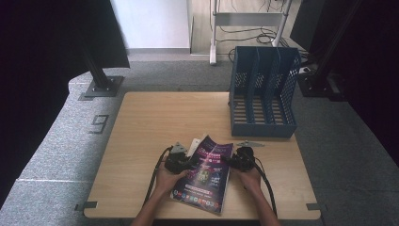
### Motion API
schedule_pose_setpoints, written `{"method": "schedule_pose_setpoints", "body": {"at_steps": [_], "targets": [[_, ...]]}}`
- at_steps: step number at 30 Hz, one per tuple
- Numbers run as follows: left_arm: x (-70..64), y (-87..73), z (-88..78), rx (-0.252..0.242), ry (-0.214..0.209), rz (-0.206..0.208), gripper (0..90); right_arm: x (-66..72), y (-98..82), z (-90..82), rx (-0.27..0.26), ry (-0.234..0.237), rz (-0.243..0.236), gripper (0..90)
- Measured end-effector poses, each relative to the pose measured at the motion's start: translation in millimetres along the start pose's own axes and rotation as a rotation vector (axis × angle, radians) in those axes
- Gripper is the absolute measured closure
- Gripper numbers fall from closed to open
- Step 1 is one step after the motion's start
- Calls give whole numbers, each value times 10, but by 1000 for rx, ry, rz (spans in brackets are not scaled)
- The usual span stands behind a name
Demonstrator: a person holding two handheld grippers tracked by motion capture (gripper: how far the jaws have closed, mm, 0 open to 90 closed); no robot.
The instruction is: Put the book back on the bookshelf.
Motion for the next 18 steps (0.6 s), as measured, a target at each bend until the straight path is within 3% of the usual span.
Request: {"method": "schedule_pose_setpoints", "body": {"at_steps": [9,18], "targets": [[-39,23,-70,-20,-11,8,816,59,17,-115,-30,18,-11,645],[-61,58,-156,-52,-23,6,811,161,72,-271,-90,11,-64,654]]}}
Point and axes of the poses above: each handheld gripper's, and its own axes: z roughly forward along the jaws, y roughly out of its top, x roughly to its left, the point moved 9 cm from there along z, roughly forward along the jaws, and after that the axes turned 15 degrees about x, right-handed, at the moved point
